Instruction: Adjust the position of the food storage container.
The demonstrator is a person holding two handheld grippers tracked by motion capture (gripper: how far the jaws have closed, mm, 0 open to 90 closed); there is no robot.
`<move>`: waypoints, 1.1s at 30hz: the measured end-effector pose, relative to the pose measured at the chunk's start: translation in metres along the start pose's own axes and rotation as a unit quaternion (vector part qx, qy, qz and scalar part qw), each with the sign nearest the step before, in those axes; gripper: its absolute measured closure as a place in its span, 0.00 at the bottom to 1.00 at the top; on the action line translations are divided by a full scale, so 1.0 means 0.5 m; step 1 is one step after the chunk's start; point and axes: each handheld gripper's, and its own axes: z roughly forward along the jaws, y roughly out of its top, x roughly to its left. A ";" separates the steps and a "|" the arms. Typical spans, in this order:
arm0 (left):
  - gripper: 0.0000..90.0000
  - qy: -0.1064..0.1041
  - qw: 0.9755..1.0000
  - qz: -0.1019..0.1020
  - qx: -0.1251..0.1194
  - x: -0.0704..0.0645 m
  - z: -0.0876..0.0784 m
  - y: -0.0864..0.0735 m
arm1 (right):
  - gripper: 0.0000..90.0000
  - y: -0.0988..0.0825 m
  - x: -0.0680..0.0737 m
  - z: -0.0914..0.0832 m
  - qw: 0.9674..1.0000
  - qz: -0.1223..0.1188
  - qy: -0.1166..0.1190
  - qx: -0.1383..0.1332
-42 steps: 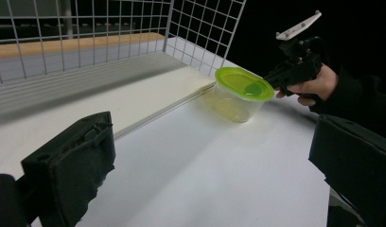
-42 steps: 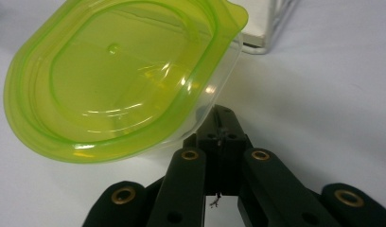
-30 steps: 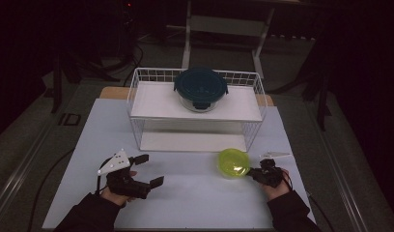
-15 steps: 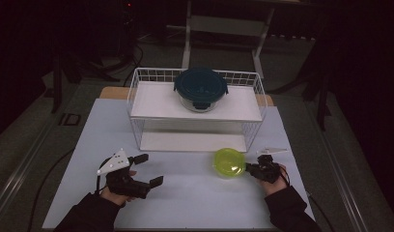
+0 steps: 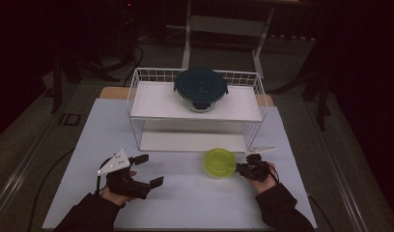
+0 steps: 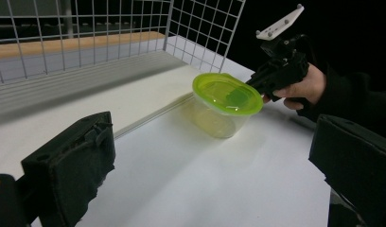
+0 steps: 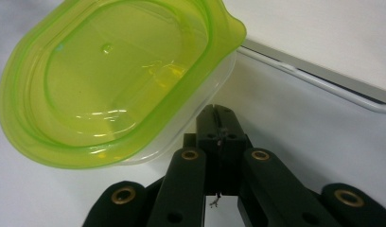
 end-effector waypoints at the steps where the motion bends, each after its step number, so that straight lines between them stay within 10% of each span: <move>1: 0.01 0.000 1.000 0.001 0.001 0.000 0.000 0.000 | 1.00 0.002 0.006 0.004 1.000 -0.002 0.004 0.001; 33: 0.01 -0.005 1.000 0.002 0.001 -0.003 0.001 -0.001 | 1.00 0.045 0.085 0.078 0.998 -0.034 0.049 0.021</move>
